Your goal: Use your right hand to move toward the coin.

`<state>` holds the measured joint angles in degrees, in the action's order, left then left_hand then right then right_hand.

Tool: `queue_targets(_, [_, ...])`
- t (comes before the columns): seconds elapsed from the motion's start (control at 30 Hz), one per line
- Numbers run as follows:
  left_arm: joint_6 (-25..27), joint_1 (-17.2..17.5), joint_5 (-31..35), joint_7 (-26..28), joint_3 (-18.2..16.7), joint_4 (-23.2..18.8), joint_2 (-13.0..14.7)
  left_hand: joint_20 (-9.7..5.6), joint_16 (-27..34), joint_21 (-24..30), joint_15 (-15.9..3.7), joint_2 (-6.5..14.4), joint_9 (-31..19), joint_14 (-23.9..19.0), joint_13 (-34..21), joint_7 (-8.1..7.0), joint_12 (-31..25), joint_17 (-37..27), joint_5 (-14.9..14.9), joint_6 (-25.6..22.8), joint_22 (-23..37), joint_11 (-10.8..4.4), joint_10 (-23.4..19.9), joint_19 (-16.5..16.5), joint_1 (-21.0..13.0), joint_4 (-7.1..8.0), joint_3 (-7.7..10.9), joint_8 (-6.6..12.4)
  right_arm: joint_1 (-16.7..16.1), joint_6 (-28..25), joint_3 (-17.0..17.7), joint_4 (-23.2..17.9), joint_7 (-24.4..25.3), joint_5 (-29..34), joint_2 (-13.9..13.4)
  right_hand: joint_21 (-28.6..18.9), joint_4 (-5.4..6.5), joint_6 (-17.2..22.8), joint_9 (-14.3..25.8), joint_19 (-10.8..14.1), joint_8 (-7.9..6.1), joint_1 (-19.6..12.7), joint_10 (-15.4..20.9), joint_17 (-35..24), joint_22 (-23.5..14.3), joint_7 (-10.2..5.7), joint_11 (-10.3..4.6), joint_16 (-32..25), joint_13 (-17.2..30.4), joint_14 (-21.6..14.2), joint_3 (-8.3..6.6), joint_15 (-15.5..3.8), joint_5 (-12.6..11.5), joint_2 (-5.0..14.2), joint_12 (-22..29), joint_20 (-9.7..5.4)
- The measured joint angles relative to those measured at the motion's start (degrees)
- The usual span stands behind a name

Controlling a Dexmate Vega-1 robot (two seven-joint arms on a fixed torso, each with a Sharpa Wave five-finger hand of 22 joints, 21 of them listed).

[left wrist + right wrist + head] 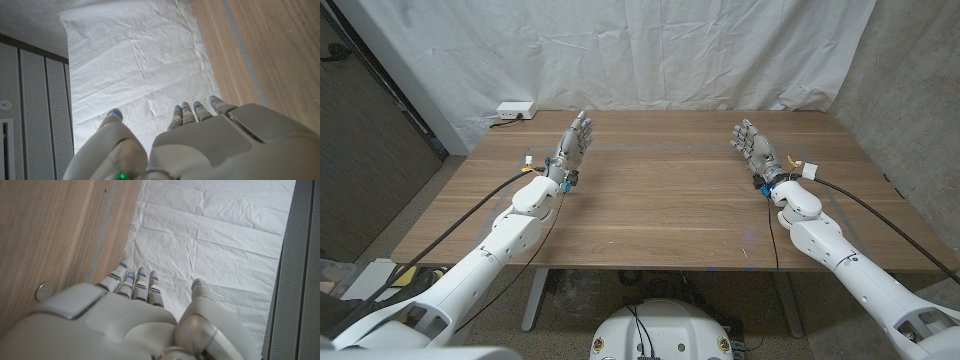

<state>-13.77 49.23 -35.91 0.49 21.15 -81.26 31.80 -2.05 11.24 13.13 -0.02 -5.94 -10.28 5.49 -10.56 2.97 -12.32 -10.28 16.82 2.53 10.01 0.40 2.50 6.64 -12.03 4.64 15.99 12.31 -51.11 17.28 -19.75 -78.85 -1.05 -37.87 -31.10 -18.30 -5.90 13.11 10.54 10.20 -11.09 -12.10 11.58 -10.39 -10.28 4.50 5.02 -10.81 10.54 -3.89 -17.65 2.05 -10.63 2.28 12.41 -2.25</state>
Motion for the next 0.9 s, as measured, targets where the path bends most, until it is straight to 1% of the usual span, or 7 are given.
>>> queue_targets(0.17, [0.19, -0.27, 0.11, -0.35, 0.17, 0.18, 0.0, 0.18, 0.0, 0.0, 0.07, 0.02, 0.0, -0.49, 0.0, 0.32, -0.22, 0.0, 0.0, -0.32, 0.0, 0.0, 0.0, -0.24, -0.02, 0.0, 0.0, 0.0, 0.02, 0.32, 0.02, -0.16, 0.08, 0.38, -0.05, 0.0, 0.0, 0.0, 0.0, 0.0, 0.0, -0.01, 0.22, 0.0, 0.0, 0.0, -0.22, 0.0, 0.0, -0.31, 0.0, -0.31, 0.0, 0.01, 0.0, 0.0])
queue_targets(0.23, [0.19, -0.38, 0.11, -0.35, 0.22, 0.24, 0.0, 0.03, 0.0, 0.0, -0.02, 0.23, 0.0, -0.58, 0.0, 0.19, -0.22, 0.0, 0.0, -0.63, 0.0, 0.06, -0.33, -0.55, -0.22, 0.0, 0.0, 0.0, 0.02, 0.46, 0.02, -0.16, 0.09, 0.48, -0.05, 0.0, 0.0, 0.0, 0.0, 0.0, 0.0, -0.39, 0.31, 0.0, 0.0, 0.0, -0.31, 0.0, 0.0, -0.54, 0.0, -0.09, 0.0, 0.39, 0.0, 0.0])
queue_targets(0.4, [0.34, -0.59, 0.23, -0.47, 0.34, 0.32, 0.0, -0.01, 0.0, 0.0, 0.25, 0.23, 0.0, -0.85, 0.0, 0.1, -0.22, 0.0, 0.0, -0.72, 0.0, 0.0, -0.61, -0.59, -0.22, 0.0, 0.0, 0.0, 0.47, 0.97, -0.02, -0.17, 0.07, 0.78, 0.09, 0.0, 0.0, 0.31, -0.01, -0.01, 0.0, -0.38, 0.67, 0.0, 0.01, -0.31, -0.24, -0.23, 0.0, -0.85, 0.0, -0.22, 0.0, 0.38, 0.0, 0.0])
queue_targets(0.53, [0.51, -0.63, 0.34, -0.48, 0.42, 0.32, 0.0, 0.0, 0.0, 0.0, 0.25, 0.46, 0.0, -0.85, 0.01, 0.1, -0.22, 0.01, 0.0, -0.72, 0.0, 0.0, -0.61, -0.59, -0.45, 0.0, 0.0, 0.0, 0.73, 1.66, -0.17, -0.1, -0.07, 1.01, 0.46, 0.0, 0.0, 0.71, 0.0, -0.01, -0.45, -0.38, 0.93, -0.01, 0.01, -0.72, -0.52, -0.23, -0.01, -0.93, 0.0, -0.3, 0.0, 0.38, 0.0, 0.01])
queue_targets(0.77, [0.84, -0.54, 0.48, -0.3, 0.46, -0.28, 0.32, 0.17, 0.0, 0.0, -0.06, 0.56, 0.01, -1.15, 0.01, -0.29, -0.22, 0.01, 0.0, -1.15, -0.01, -0.31, -0.92, -0.76, -0.56, -0.25, -0.25, 0.0, 1.06, 2.28, -0.29, 0.26, -0.4, 1.23, 0.74, 0.0, -0.24, 1.02, -0.01, 0.61, -0.44, -0.39, 0.92, -0.01, 0.01, -0.41, -0.52, -0.23, -0.01, -1.13, -0.24, -0.5, 0.0, 0.4, 0.0, 0.2])
queue_targets(0.83, [0.91, -0.38, 0.5, -0.22, 0.46, -0.5, 0.44, 0.01, 0.0, 0.0, -0.06, 0.76, 0.01, -1.15, 0.01, 0.0, -0.22, 0.01, 0.0, -1.44, -0.01, -0.5, -1.15, -1.04, -0.75, -0.48, -0.01, -0.01, 1.17, 2.47, -0.33, 0.37, -0.56, 1.26, 0.81, 0.0, -0.24, 1.02, -0.01, 0.61, -0.44, -0.62, 0.92, -0.01, 0.01, -0.41, -0.52, -0.23, -0.01, -1.13, -0.24, -0.51, 0.0, 0.59, 0.0, 0.2])
queue_targets(0.9, [0.95, -0.29, 0.51, -0.15, 0.46, -0.66, 0.5, -0.08, 0.0, 0.0, -0.28, 0.74, 0.01, -1.36, 0.01, -0.31, -0.22, 0.01, 0.0, -1.74, -0.01, -0.41, -1.43, -1.14, -0.77, -0.48, -0.02, -0.01, 1.27, 2.58, -0.39, 0.44, -0.61, 1.41, 0.83, 0.0, -0.24, 1.02, -0.01, 0.81, -0.44, -0.99, 0.92, -0.01, 0.01, -0.41, -0.52, -0.23, -0.01, -1.15, -0.24, -0.52, 0.0, 0.22, 0.0, -0.01])
